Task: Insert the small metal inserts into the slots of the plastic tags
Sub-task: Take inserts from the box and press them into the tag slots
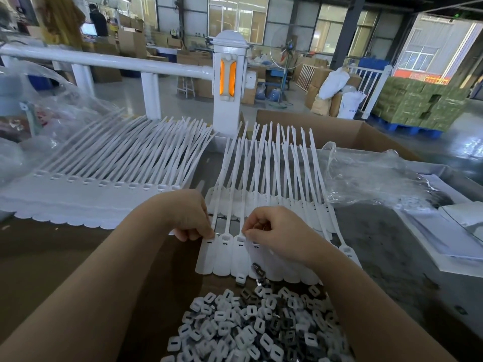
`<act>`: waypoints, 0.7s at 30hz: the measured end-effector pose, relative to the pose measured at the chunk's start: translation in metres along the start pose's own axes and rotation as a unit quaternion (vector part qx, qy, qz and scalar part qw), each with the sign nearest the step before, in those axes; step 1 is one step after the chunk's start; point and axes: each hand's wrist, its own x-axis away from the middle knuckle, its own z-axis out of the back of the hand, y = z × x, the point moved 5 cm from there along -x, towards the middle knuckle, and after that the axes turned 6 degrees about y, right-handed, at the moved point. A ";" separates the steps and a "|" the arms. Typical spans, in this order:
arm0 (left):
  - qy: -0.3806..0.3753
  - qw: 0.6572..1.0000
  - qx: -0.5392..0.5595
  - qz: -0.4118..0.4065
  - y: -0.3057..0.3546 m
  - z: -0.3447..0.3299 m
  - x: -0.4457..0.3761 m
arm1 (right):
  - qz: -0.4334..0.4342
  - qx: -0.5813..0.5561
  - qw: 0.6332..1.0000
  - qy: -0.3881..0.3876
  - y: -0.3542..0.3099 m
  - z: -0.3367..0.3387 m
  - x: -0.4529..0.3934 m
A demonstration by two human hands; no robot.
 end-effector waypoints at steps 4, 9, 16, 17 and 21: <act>-0.004 1.000 -0.015 0.000 0.001 -0.002 0.000 | 0.023 -0.018 0.995 -0.091 -0.008 0.005 0.005; -0.010 1.000 -0.028 -0.008 0.002 -0.003 0.000 | 0.050 0.046 0.981 -0.181 -0.018 0.016 0.012; -0.009 0.999 -0.032 -0.011 0.003 -0.002 0.003 | 0.048 0.130 0.967 -0.212 -0.021 0.009 0.016; -0.006 0.999 -0.036 -0.012 0.004 -0.002 0.003 | 0.045 0.130 0.967 -0.217 -0.021 0.008 0.016; 0.004 0.998 -0.051 -0.019 0.007 -0.003 0.004 | 0.048 0.131 0.967 -0.215 -0.024 0.006 0.019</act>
